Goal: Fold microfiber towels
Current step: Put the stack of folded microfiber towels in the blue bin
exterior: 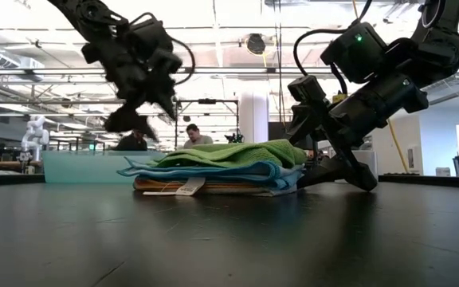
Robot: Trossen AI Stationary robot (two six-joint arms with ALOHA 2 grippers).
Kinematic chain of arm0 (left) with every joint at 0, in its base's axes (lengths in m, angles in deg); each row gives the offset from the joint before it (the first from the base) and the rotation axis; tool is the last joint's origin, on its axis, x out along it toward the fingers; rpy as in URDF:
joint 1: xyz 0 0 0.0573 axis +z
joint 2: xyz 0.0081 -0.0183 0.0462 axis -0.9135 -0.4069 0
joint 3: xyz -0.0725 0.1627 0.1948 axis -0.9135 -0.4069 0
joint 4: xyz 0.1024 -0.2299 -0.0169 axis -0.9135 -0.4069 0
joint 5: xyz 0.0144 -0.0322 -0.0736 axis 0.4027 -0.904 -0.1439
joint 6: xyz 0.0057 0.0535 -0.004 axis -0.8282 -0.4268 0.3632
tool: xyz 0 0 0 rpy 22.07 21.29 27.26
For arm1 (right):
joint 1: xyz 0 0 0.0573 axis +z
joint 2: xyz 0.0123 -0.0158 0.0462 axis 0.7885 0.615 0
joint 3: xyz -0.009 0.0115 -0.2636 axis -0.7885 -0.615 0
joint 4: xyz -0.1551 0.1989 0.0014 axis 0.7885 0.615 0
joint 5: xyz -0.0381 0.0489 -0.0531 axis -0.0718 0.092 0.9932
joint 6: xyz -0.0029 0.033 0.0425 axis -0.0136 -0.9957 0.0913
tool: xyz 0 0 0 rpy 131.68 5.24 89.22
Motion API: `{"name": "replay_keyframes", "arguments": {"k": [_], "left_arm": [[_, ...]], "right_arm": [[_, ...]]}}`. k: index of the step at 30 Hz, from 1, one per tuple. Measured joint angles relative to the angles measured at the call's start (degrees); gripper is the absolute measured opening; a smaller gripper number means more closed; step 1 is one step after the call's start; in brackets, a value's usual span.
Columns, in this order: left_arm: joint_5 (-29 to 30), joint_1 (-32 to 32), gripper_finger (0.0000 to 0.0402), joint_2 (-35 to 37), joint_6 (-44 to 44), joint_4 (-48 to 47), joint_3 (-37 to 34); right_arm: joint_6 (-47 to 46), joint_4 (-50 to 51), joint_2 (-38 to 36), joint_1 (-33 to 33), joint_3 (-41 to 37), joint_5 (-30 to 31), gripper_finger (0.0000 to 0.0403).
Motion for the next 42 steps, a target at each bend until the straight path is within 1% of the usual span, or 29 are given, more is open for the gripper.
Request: {"name": "replay_keyframes", "arguments": {"k": [2, 9, 11, 13, 15, 18, 24, 28, 31, 33, 35, 37, 39, 42], "left_arm": [[1.8, -0.5, 0.0251, -0.1, -0.6, -1.4, -0.1], [6.8, -1.2, 0.0251, -1.9, 0.3, 0.5, 0.1], [6.7, -1.1, 0.0251, -2.8, 0.4, 0.4, -0.1], [4.9, -1.2, 0.0251, -4.1, 0.6, 4.1, 0.1], [2.8, -1.2, 0.0251, -5.6, 1.0, 5.8, 0.0], [1.9, -1.5, 0.0251, -7.9, 1.6, 8.4, 0.1], [1.9, -1.5, 0.0250, -10.5, 1.4, 6.6, 0.0], [1.9, -1.5, 0.0250, -10.2, 1.2, 7.1, 0.4], [2.2, -1.5, 0.0250, -8.6, 0.9, 6.8, 1.4], [3.8, -1.5, 0.0250, -7.8, 0.5, 5.8, 2.2], [6.0, -1.5, 0.0250, -7.3, 0.1, 1.8, 2.6], [8.3, -1.5, 0.0250, -7.3, -0.2, 0.1, 3.2], [8.8, -1.5, 0.0250, -7.3, -0.2, -2.6, 3.3], [9.0, -1.7, 0.0250, -7.4, -0.2, -2.4, 3.2]], "right_arm": [[0.0, 0.0, 0.0, 0.0, 0.0, 0.0, 0.0265], [0.0, -0.3, 0.0, 0.0, 0.0, 0.0, 0.0265], [0.0, -0.4, 0.0, 0.0, 0.0, 0.0, 0.0265], [0.1, -0.4, 0.0, 0.0, 0.0, 0.1, 0.0265], [0.1, -0.5, 0.0, 0.0, 0.0, 0.0, 0.0265], [0.2, -0.4, 0.0, 0.0, 0.0, 0.1, 0.0265], [0.2, -0.1, 0.0, 0.0, 0.0, 0.1, 0.0265], [0.2, 0.1, 0.0, 0.0, 0.0, 0.0, 0.0265], [0.2, 0.1, 0.0, 0.0, 0.0, 0.0, 0.0265], [0.2, 0.0, 0.0, 0.0, 0.0, 0.0, 0.0265], [0.2, 0.0, 0.0, 0.0, 0.0, 0.0, 0.0265], [0.2, -0.1, 0.0, 0.0, 0.0, 0.0, 0.0265], [0.2, 0.0, 0.0, 0.0, 0.0, 0.0, 0.0265], [0.2, -0.1, 0.0, 0.0, 0.0, -0.1, 0.0265]]}}
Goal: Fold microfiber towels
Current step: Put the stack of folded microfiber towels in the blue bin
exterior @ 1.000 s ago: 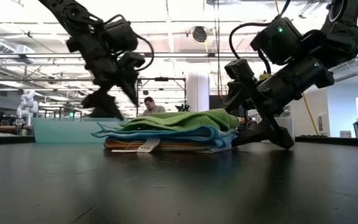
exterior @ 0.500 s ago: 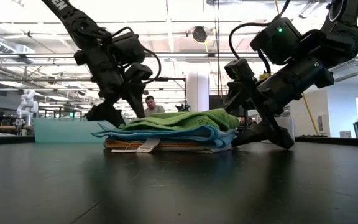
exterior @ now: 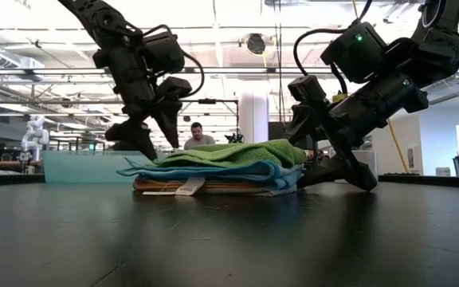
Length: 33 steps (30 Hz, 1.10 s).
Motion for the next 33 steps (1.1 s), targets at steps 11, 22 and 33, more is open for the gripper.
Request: {"name": "replay_keyframes", "arguments": {"k": [11, 22, 33], "left_arm": [[1.6, 0.0, 0.0250, 0.0, -0.7, 0.7, 0.0], [1.2, 0.0, 0.0250, 0.0, -0.2, 3.2, -2.0], [-0.7, -0.1, 0.0250, -4.2, -0.3, 6.4, -2.0]], "right_arm": [[0.0, 0.0, 0.0, 0.0, 0.0, 0.0, 0.0265], [0.0, 0.0, 0.0, 0.0, 0.0, 0.1, 0.0265], [0.0, -0.1, 0.0, 0.0, 0.0, 0.1, 0.0265]]}}
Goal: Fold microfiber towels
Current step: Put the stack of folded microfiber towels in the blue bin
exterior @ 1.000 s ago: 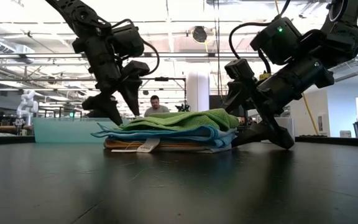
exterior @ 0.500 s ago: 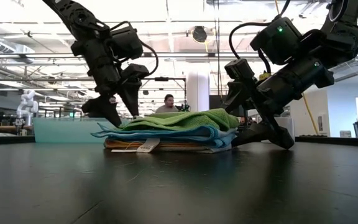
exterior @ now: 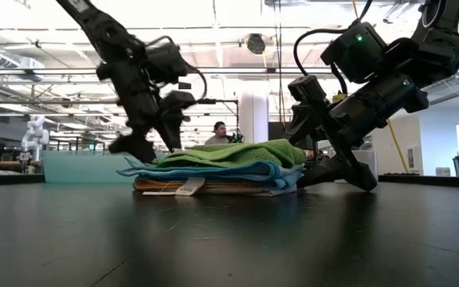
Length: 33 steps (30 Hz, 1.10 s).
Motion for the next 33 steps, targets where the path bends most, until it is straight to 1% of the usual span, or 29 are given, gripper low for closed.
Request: {"name": "replay_keyframes", "arguments": {"k": [3, 8, 13, 18, 23, 29, 33], "left_arm": [[-1.2, -0.1, 0.0250, -2.4, 0.0, 0.3, -0.1], [-1.5, -0.1, 0.0250, -2.7, 0.2, 3.8, 0.1], [-2.9, -0.3, 0.0250, -2.7, 1.4, 7.8, 0.1], [-3.4, -0.5, 0.0250, -2.7, 1.1, 6.5, 0.1], [-4.0, -0.5, 0.0250, -2.7, -0.2, 1.3, 0.1], [-9.6, -0.5, 0.0250, -2.7, -1.0, 1.7, 0.1], [-11.5, -0.4, 0.0250, -1.9, -2.1, 0.8, 0.1]], "right_arm": [[-0.2, -0.2, 0.0, 0.0, 0.0, 0.0, 0.0265], [-0.2, -0.2, 0.0, 0.0, 0.0, -0.1, 0.0265], [-0.1, 0.9, 0.0, 0.0, 0.1, 0.0, 0.0265], [0.0, 3.2, -0.1, 0.0, 0.1, 0.7, 0.0265], [0.0, 4.3, -0.1, 0.0, 0.1, 1.6, 0.0265], [0.0, 4.5, -0.1, 0.0, 0.1, 1.6, 0.0265], [0.0, 4.6, -0.1, 0.0, 0.1, 1.6, 0.0265]]}}
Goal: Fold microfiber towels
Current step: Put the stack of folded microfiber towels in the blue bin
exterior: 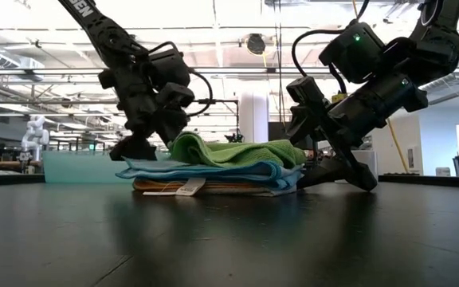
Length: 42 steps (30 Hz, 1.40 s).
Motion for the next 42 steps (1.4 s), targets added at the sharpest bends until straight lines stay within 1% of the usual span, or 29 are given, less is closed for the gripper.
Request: {"name": "replay_keyframes", "arguments": {"k": [4, 7, 9, 13, 18, 26, 34, 42], "left_arm": [[-0.1, 1.0, 0.0250, 1.7, -0.4, -1.8, 0.0], [-0.1, 2.1, 0.0250, 4.3, -0.8, -2.8, 0.0], [0.5, 2.7, 0.0250, 6.2, -0.9, -4.2, 0.0], [2.1, 2.9, 0.0250, 9.1, 0.2, -3.8, 0.0], [3.8, 1.8, 0.0250, 8.1, 0.5, -4.1, 0.0], [8.1, 1.5, 0.0250, 7.2, 2.4, -3.5, 0.0], [8.2, 1.2, 0.0250, 7.2, 0.7, 0.0, 0.0], [7.6, 1.2, 0.0250, 7.2, -0.2, -0.4, 0.0]], "right_arm": [[0.0, 0.1, 0.0, 0.0, 0.0, 0.0, 0.0265], [0.1, 0.6, 0.0, 0.0, 0.0, 0.0, 0.0265], [0.1, 0.8, 0.0, 0.0, 0.0, 0.0, 0.0265], [0.0, 1.0, 0.0, 0.0, 0.0, 0.0, 0.0265], [0.0, 1.0, 0.1, 0.0, 0.0, 0.0, 0.0265], [0.0, 0.7, 0.0, 0.0, 0.0, 0.0, 0.0265], [0.0, 0.5, 0.0, 0.0, 0.0, 0.0, 0.0265], [1.2, -1.8, 0.0, 0.0, -0.1, 0.0, 0.0265]]}}
